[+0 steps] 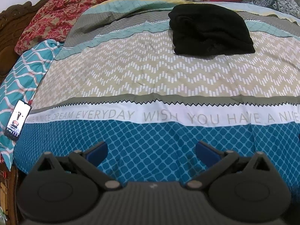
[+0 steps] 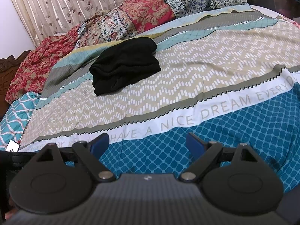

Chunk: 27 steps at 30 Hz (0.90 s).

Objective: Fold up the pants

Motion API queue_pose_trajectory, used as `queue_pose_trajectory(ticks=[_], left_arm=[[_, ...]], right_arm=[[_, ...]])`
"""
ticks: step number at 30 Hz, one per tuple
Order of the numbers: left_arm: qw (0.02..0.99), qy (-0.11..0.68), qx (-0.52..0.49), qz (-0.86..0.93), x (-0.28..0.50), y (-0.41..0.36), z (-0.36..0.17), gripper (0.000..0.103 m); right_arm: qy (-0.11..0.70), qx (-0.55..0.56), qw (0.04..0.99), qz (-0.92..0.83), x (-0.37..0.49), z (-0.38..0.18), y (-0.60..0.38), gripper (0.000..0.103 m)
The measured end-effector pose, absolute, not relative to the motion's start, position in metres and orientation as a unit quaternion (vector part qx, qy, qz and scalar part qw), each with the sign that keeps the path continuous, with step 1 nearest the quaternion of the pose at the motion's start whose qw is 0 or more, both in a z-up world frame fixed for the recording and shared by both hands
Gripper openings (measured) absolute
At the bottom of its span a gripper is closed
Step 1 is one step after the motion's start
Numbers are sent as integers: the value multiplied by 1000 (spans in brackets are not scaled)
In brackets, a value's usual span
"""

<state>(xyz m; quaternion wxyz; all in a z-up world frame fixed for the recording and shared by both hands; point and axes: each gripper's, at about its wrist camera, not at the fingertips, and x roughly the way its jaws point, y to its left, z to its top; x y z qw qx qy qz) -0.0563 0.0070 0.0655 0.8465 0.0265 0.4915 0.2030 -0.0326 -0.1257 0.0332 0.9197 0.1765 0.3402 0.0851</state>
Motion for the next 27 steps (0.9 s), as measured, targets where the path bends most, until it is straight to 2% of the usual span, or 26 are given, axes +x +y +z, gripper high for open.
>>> queue_pose_trajectory(ticks=[27], left_arm=[[845,491,15,213,-55,9,65,103]], right_arm=[[336,169,921,96,-31,36,-120,90]])
